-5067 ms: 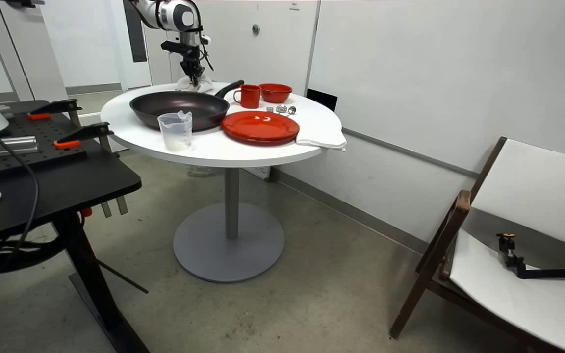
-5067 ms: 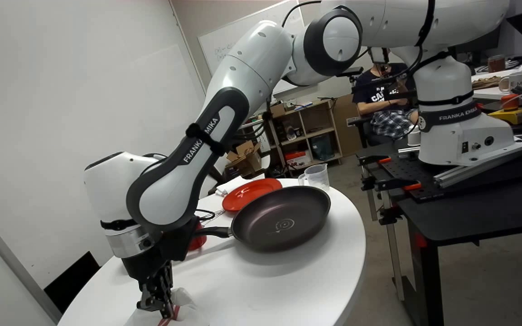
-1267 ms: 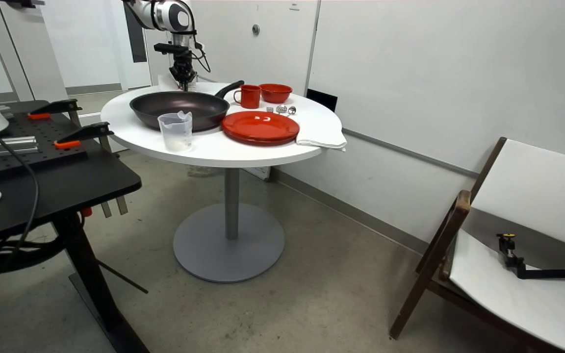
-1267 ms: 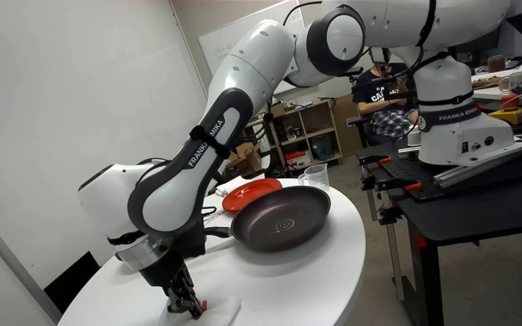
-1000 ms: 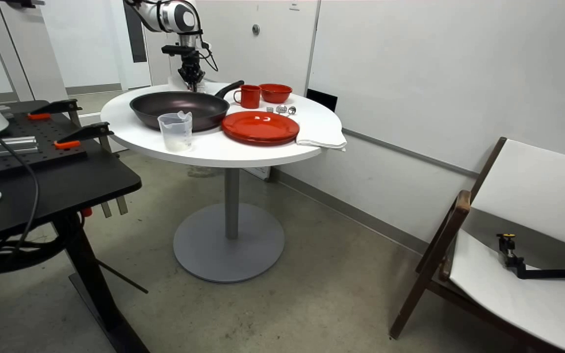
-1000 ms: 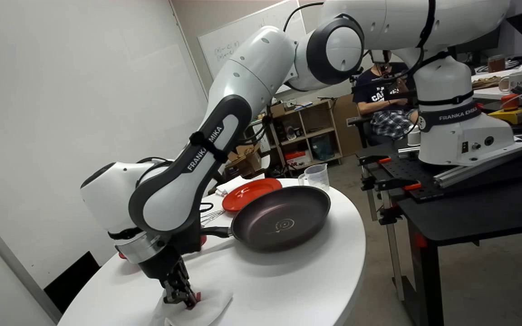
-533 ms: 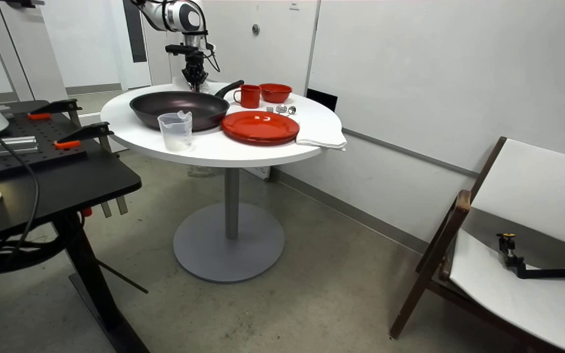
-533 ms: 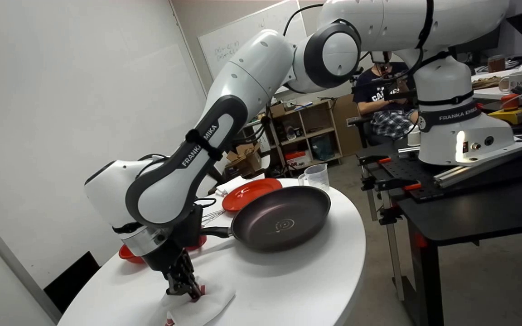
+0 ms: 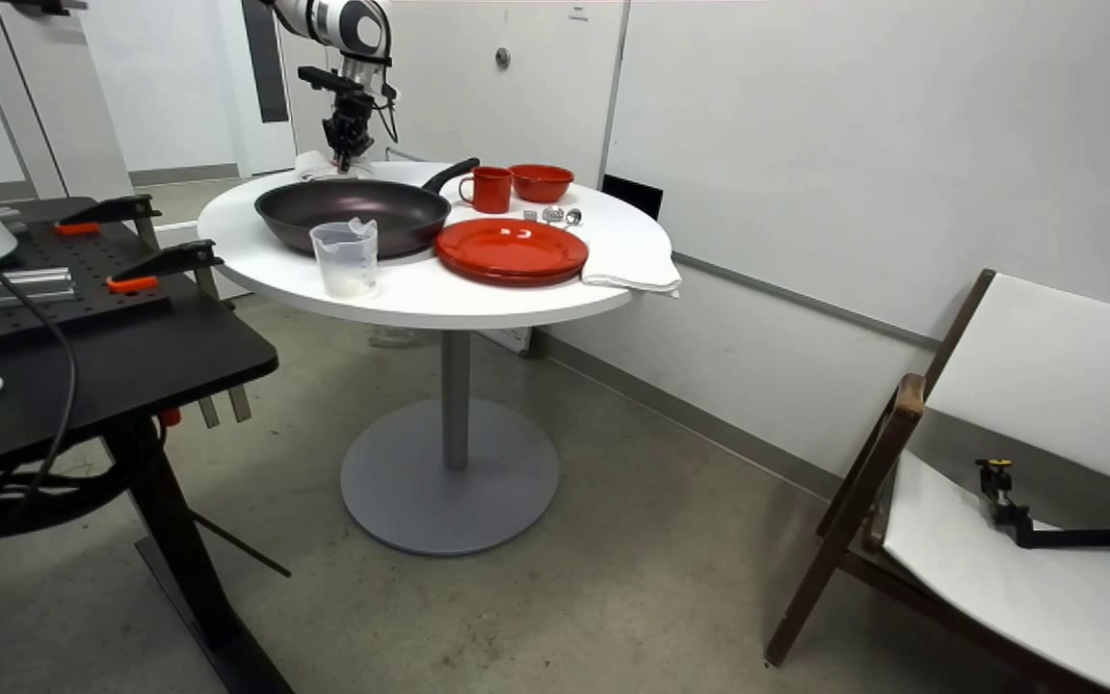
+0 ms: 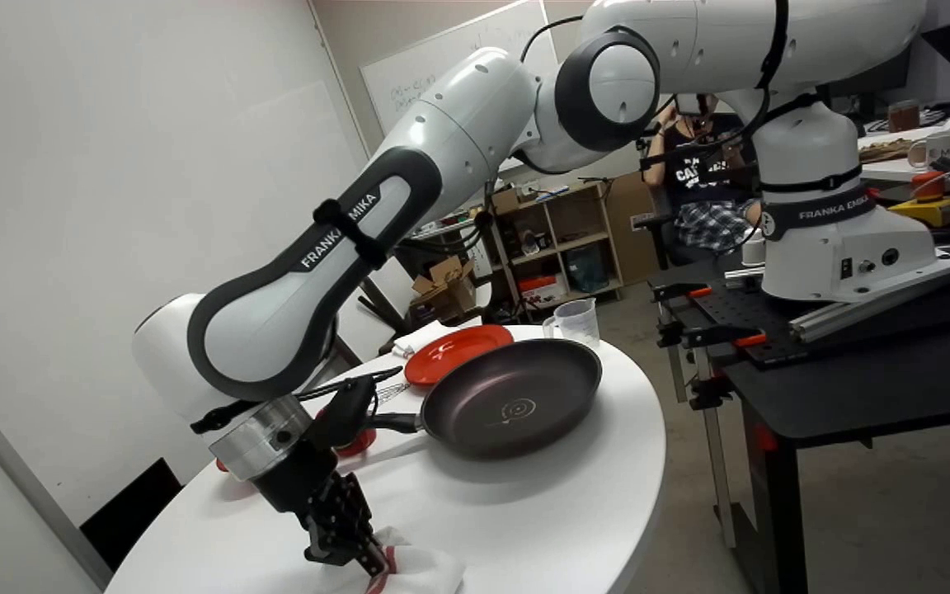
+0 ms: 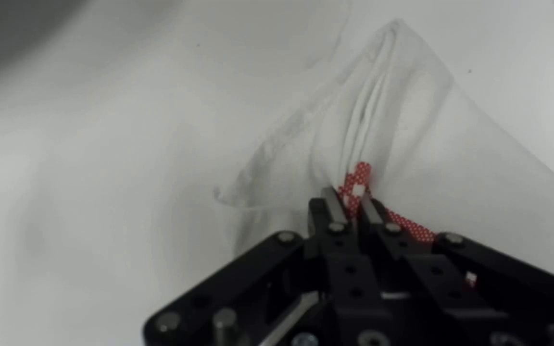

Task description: Use the towel to wipe the table top

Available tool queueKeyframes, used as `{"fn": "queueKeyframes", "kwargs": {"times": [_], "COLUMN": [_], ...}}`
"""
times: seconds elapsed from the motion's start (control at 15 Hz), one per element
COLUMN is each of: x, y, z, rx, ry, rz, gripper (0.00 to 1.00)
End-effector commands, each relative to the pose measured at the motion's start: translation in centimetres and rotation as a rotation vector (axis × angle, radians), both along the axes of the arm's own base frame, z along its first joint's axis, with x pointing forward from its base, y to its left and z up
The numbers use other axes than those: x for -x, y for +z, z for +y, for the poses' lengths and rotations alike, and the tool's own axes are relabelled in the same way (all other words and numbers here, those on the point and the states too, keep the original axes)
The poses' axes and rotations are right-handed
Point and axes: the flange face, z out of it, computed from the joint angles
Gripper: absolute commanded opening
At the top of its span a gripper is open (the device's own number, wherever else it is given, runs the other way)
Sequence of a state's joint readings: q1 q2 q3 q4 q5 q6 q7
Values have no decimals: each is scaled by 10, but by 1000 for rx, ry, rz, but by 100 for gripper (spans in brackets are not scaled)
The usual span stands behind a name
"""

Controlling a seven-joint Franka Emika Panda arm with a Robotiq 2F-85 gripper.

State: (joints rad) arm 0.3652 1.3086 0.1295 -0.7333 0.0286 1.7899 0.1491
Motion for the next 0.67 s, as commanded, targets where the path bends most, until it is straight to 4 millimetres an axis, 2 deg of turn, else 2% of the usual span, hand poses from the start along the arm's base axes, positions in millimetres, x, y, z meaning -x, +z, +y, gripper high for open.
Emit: {"fn": "queueKeyframes", "kwargs": {"times": [0.0, 0.2, 0.6], "x": [6, 15, 25], "y": [11, 14, 6], "z": [8, 16, 13], "rx": [-75, -106, -68], "ry": [-9, 47, 386], "rz": [85, 141, 145], "gripper": [2, 2, 4]}}
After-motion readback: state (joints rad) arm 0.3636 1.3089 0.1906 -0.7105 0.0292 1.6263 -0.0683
